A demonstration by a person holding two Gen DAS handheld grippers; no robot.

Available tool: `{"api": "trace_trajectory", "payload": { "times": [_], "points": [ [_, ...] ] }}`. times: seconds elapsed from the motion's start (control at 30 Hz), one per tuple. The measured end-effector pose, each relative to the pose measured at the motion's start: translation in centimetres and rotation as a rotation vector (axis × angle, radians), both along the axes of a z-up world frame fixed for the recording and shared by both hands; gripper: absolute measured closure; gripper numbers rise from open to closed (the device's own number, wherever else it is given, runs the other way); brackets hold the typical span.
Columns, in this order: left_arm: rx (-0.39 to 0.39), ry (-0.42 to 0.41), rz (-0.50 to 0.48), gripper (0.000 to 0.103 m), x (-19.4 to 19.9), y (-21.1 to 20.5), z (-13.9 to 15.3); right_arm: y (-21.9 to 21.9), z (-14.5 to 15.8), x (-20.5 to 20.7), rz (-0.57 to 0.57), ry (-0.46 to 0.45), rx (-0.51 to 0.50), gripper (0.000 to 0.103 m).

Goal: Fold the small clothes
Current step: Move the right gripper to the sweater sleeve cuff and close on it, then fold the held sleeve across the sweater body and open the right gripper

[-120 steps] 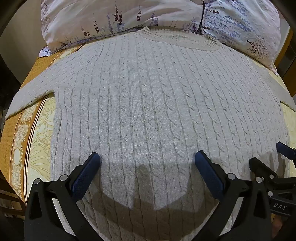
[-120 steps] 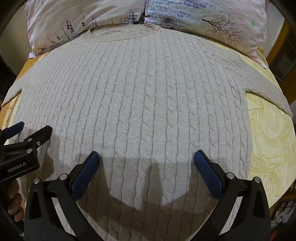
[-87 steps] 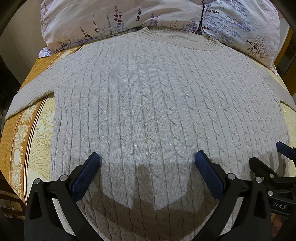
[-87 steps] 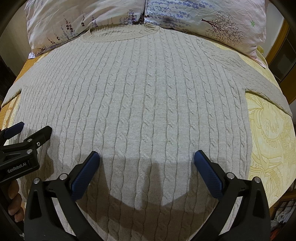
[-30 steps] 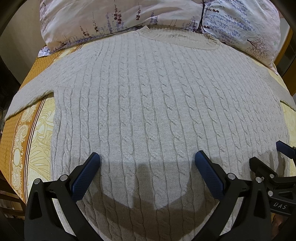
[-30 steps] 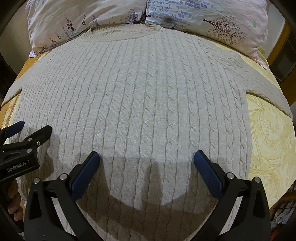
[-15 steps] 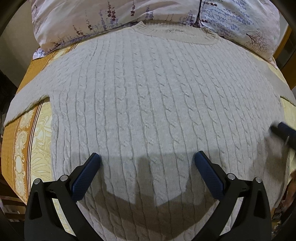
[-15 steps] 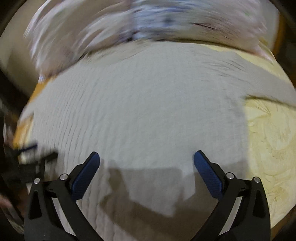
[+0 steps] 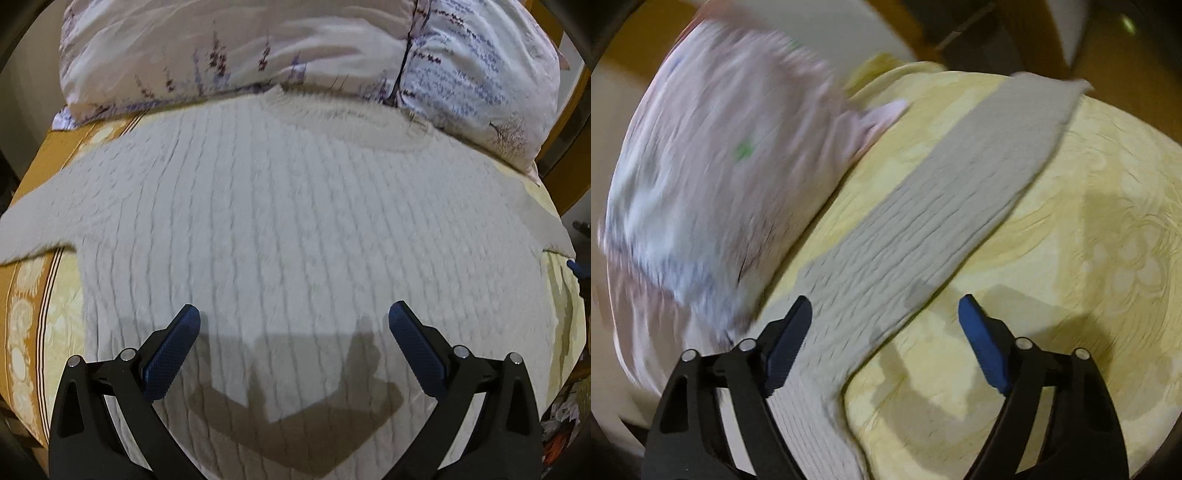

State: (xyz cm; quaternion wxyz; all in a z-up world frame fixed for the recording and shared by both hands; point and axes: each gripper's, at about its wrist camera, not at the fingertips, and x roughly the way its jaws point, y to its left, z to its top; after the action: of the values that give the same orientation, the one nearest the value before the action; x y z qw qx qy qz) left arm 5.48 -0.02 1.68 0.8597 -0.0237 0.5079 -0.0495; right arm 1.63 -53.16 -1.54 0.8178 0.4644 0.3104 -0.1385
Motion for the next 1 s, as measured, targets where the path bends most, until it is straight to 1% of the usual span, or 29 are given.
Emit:
{"api": "trace_trajectory", "payload": {
  "times": [0.07,0.17,0.2,0.27,0.4,0.5,0.63,0.67,0.7,0.77,0.8,0.93,1.0],
  "points": [
    [-0.008,-0.022,-0.009,0.001,0.4,-0.3,0.2,-0.8,-0.6,0.2,-0.045,0.005,0.023,0.031],
    [-0.041,-0.049,-0.016,0.001,0.9,-0.6,0.7,-2.1,-1.5,0.5,-0.098,0.006,0.06,0.036],
    [-0.041,-0.051,-0.015,0.001,1.1,-0.7,0.7,-2.5,-1.8,0.5,-0.103,0.005,0.075,0.038],
    [-0.041,-0.048,-0.016,0.001,1.2,-1.0,0.7,-3.2,-2.4,0.8,-0.112,-0.008,0.096,0.044],
    [-0.063,-0.044,-0.011,0.001,1.4,-1.1,0.7,-4.0,-2.8,1.3,-0.12,-0.037,0.118,0.048],
    [-0.082,-0.046,-0.009,0.001,1.5,-1.1,0.8,-4.7,-3.0,1.5,-0.131,-0.052,0.132,0.054],
    [-0.087,-0.049,-0.006,0.001,1.8,-1.2,1.0,-5.8,-3.4,1.9,-0.167,-0.066,0.16,0.066],
    [-0.088,-0.05,-0.004,0.001,1.8,-1.2,1.0,-5.8,-3.5,1.9,-0.17,-0.068,0.163,0.07],
    [-0.09,-0.049,-0.003,0.001,1.8,-1.2,1.0,-5.8,-3.5,2.0,-0.168,-0.063,0.157,0.073],
    [-0.104,-0.048,0.002,0.001,1.8,-1.0,1.0,-5.7,-3.6,2.2,-0.154,-0.048,0.143,0.09],
    [-0.108,-0.046,0.006,0.001,1.9,-0.9,1.0,-5.5,-3.6,2.2,-0.148,-0.049,0.143,0.093],
    [-0.136,-0.046,0.014,0.001,1.9,-0.5,1.1,-4.7,-2.6,2.0,-0.14,-0.084,0.098,0.095],
    [-0.142,-0.045,0.019,0.001,2.0,-0.4,1.2,-4.1,-1.3,2.1,-0.114,-0.112,0.062,0.095]
  ]
}}
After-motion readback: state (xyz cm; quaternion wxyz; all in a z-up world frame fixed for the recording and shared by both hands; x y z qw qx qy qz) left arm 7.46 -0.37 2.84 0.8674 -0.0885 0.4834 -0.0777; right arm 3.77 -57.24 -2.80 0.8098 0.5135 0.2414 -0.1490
